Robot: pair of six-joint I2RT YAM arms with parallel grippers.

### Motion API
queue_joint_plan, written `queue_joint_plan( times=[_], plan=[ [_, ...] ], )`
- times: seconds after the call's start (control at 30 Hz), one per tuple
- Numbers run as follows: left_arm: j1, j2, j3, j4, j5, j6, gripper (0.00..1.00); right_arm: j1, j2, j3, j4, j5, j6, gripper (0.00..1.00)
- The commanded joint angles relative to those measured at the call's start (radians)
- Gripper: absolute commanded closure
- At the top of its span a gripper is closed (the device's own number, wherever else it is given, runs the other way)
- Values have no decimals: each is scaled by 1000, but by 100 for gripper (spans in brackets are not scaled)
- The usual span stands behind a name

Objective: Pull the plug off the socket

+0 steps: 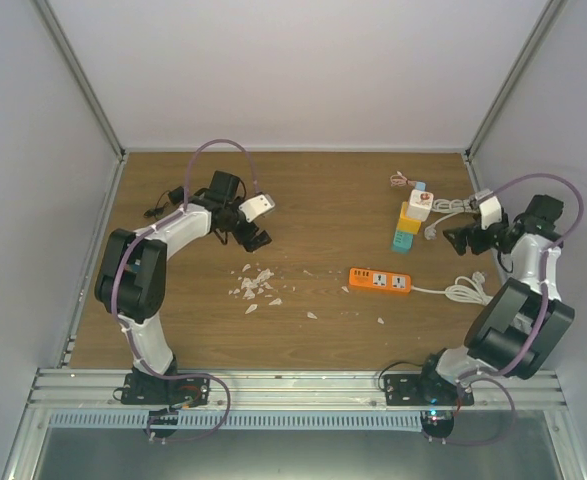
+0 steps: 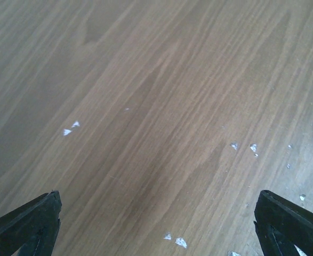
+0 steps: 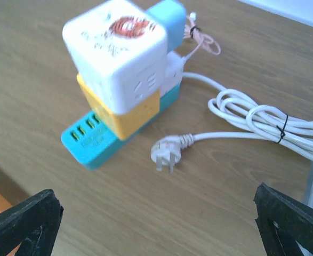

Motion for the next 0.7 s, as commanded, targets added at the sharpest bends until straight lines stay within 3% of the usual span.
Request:
queue_joint_plan(
  times=[0.0, 0.13, 0.4, 0.67],
  plan=[
    [23, -66, -21, 141, -1, -84, 1, 65, -52, -9, 147, 50, 415, 0],
    [30, -72, -23, 161, 0, -100, 1, 179, -113, -52, 297, 279, 676, 0],
    [34, -72, -42, 171, -2, -113, 1, 386, -93, 5, 309, 596, 900, 0],
    [42, -95, -60, 215, 20, -148, 1, 450, 44, 86, 257, 651, 1020, 0]
  ],
)
